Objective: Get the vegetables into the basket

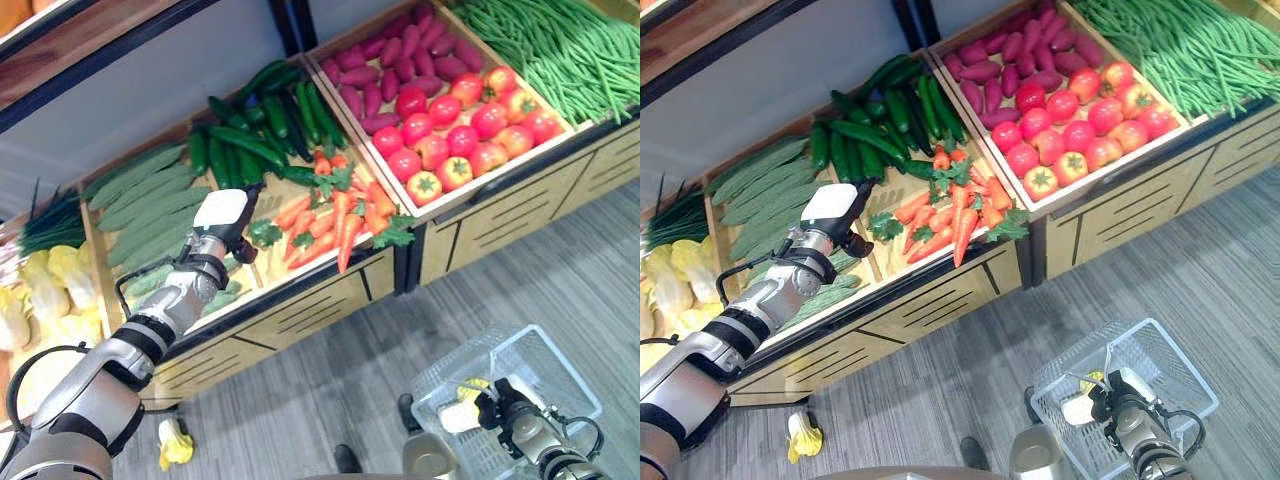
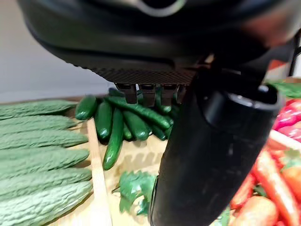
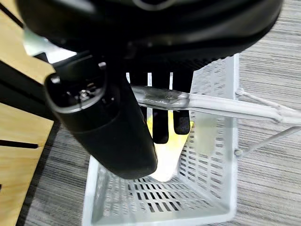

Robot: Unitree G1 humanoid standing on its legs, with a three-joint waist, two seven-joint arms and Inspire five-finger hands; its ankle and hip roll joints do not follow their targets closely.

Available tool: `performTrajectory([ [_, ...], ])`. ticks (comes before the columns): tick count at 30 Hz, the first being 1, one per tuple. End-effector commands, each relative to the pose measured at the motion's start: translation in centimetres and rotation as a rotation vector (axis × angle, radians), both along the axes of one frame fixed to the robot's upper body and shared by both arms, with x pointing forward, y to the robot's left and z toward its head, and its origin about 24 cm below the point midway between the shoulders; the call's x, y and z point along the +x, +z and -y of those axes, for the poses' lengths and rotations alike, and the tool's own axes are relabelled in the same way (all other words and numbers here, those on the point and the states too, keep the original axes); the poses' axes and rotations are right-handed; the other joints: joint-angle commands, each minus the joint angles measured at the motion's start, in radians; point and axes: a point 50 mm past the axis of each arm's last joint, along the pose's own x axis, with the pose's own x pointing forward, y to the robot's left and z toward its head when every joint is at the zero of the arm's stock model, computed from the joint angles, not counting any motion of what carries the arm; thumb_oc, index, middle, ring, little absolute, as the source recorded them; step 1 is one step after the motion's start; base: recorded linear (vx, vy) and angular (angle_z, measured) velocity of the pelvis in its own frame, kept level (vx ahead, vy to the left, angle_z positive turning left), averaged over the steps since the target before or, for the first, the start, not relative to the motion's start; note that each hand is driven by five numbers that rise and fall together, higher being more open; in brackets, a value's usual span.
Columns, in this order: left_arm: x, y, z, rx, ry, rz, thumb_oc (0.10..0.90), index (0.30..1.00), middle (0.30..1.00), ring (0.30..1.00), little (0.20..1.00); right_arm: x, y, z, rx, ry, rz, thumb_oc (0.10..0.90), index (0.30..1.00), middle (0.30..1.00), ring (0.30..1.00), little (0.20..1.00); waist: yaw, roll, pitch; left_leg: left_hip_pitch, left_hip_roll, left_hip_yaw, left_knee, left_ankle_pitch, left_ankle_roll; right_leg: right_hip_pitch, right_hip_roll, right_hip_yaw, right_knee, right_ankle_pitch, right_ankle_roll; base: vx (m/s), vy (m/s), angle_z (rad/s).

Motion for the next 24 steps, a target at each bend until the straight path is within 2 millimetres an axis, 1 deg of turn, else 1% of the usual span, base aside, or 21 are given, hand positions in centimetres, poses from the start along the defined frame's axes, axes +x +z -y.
performTrajectory([
  [1, 2.3, 6.5, -3.7, 0.005, 0.192, 0.182, 0.900, 1.000, 1.000, 1.000, 1.000, -0.5, -1.8, -3.3, 0.095, 0.044, -0.035, 0.400, 0.300, 0.300, 0.300, 0.300, -0.023, -0.034, -0.006, -0.011, -0.020, 0.013, 0.001, -0.082, -0.014, -0.026, -0.090, 0.077, -0.001, -0.029, 0.102, 0.00, -0.065, -0.26],
  [3, 2.4, 6.5, -3.9, 0.016, 0.207, 0.171, 0.900, 1.000, 1.000, 1.000, 1.000, -0.3, -1.8, -3.4, 0.100, 0.038, -0.027, 0.400, 0.300, 0.300, 0.300, 0.300, -0.024, -0.033, -0.004, -0.022, -0.019, 0.019, 0.001, -0.078, -0.015, -0.039, -0.089, 0.081, -0.001, -0.025, 0.102, -0.01, -0.049, -0.29],
  [4, 2.7, 6.8, -4.4, 0.092, 0.236, 0.154, 0.900, 1.000, 1.000, 1.000, 1.000, 0.2, -1.6, -3.5, 0.101, 0.047, -0.008, 0.400, 0.300, 0.300, 0.300, 0.300, -0.033, -0.029, 0.004, -0.040, -0.018, 0.029, 0.001, -0.072, -0.017, -0.065, -0.085, 0.093, -0.001, -0.015, 0.101, 0.00, -0.050, -0.19],
  [5, 2.8, 6.8, -4.6, 0.105, 0.242, 0.145, 0.900, 1.000, 1.000, 1.000, 1.000, 0.5, -1.5, -3.5, 0.106, 0.046, 0.000, 0.400, 0.300, 0.300, 0.300, 0.300, -0.040, -0.028, 0.008, -0.048, -0.017, 0.035, 0.001, -0.069, -0.018, -0.077, -0.083, 0.099, -0.001, -0.012, 0.102, 0.00, -0.050, -0.18],
  [6, 2.8, 6.8, -4.6, 0.105, 0.242, 0.146, 0.900, 1.000, 1.000, 1.000, 1.000, 0.5, -1.5, -3.5, 0.106, 0.046, 0.000, 0.400, 0.300, 0.300, 0.300, 0.300, -0.037, -0.029, 0.007, -0.050, -0.017, 0.037, 0.001, -0.069, -0.018, -0.079, -0.083, 0.100, -0.001, -0.011, 0.102, 0.01, -0.052, -0.19],
  [7, 2.7, 6.8, -5.7, 0.104, 0.302, 0.128, 0.900, 1.000, 1.000, 1.000, 1.000, 0.5, -1.5, -3.7, 0.112, 0.050, 0.004, 0.400, 0.300, 0.300, 0.300, 0.300, -0.044, -0.029, 0.012, -0.066, -0.015, 0.048, 0.001, -0.066, -0.021, -0.102, -0.078, 0.114, -0.001, -0.004, 0.102, 0.01, -0.053, -0.19],
  [9, 2.7, 6.9, -6.0, 0.108, 0.315, 0.126, 0.900, 1.000, 1.000, 1.000, 1.000, 0.5, -1.6, -3.8, 0.119, 0.049, 0.007, 0.400, 0.300, 0.300, 0.300, 0.300, -0.045, -0.030, 0.012, -0.074, -0.014, 0.058, 0.001, -0.064, -0.022, -0.114, -0.076, 0.121, -0.001, -0.001, 0.102, 0.01, -0.055, -0.19],
  [10, 2.8, 7.4, -6.3, 0.117, 0.334, 0.138, 0.900, 1.000, 1.000, 1.000, 1.000, 0.6, -1.5, -3.9, 0.122, 0.052, 0.016, 0.400, 0.300, 0.300, 0.300, 0.300, -0.051, -0.030, 0.018, -0.087, -0.011, 0.068, 0.001, -0.060, -0.025, -0.134, -0.073, 0.131, -0.001, 0.006, 0.102, 0.01, -0.038, -0.23],
  [11, 2.8, 7.4, -6.3, 0.117, 0.334, 0.139, 0.900, 1.000, 1.000, 1.000, 1.000, 0.6, -1.5, -4.0, 0.122, 0.052, 0.016, 0.400, 0.300, 0.300, 0.300, 0.300, -0.050, -0.030, 0.017, -0.088, -0.011, 0.069, 0.001, -0.060, -0.025, -0.135, -0.073, 0.132, -0.001, 0.006, 0.102, 0.02, -0.073, -0.31],
  [12, 2.8, 7.9, -6.6, 0.128, 0.348, 0.146, 0.900, 1.000, 1.000, 1.000, 1.000, 0.5, -1.6, -4.2, 0.127, 0.061, 0.009, 0.400, 0.300, 0.300, 0.300, 0.300, -0.049, -0.028, 0.018, -0.100, -0.010, 0.077, 0.001, -0.055, -0.028, -0.153, -0.070, 0.140, -0.001, 0.011, 0.103, 0.03, -0.051, -0.24],
  [14, 2.8, 8.0, -6.6, 0.131, 0.351, 0.148, 0.900, 1.000, 1.000, 1.000, 1.000, 0.5, -1.7, -4.2, 0.126, 0.067, 0.008, 0.400, 0.300, 0.300, 0.300, 0.300, -0.049, -0.027, 0.019, -0.104, -0.009, 0.080, 0.001, -0.054, -0.029, -0.158, -0.070, 0.143, -0.001, 0.013, 0.103, 0.03, -0.051, -0.17],
  [19, 3.2, 9.1, -6.3, 0.148, 0.344, 0.177, 0.900, 1.000, 1.000, 1.000, 1.000, 0.8, -1.6, -4.5, 0.139, 0.084, 0.019, 0.400, 0.300, 0.300, 0.300, 0.300, -0.053, -0.016, 0.021, -0.124, -0.008, 0.092, 0.001, -0.048, -0.035, -0.183, -0.067, 0.157, -0.001, 0.018, 0.102, 0.03, -0.043, -0.13],
  [24, 3.3, 9.0, -6.0, 0.124, 0.344, 0.182, 0.900, 1.000, 1.000, 1.000, 1.000, 1.1, -1.5, -4.8, 0.152, 0.094, 0.034, 0.400, 0.300, 0.300, 0.300, 0.300, -0.060, -0.007, 0.023, -0.137, -0.008, 0.099, 0.001, -0.044, -0.038, -0.200, -0.065, 0.162, -0.001, 0.023, 0.102, 0.02, -0.026, -0.06],
])
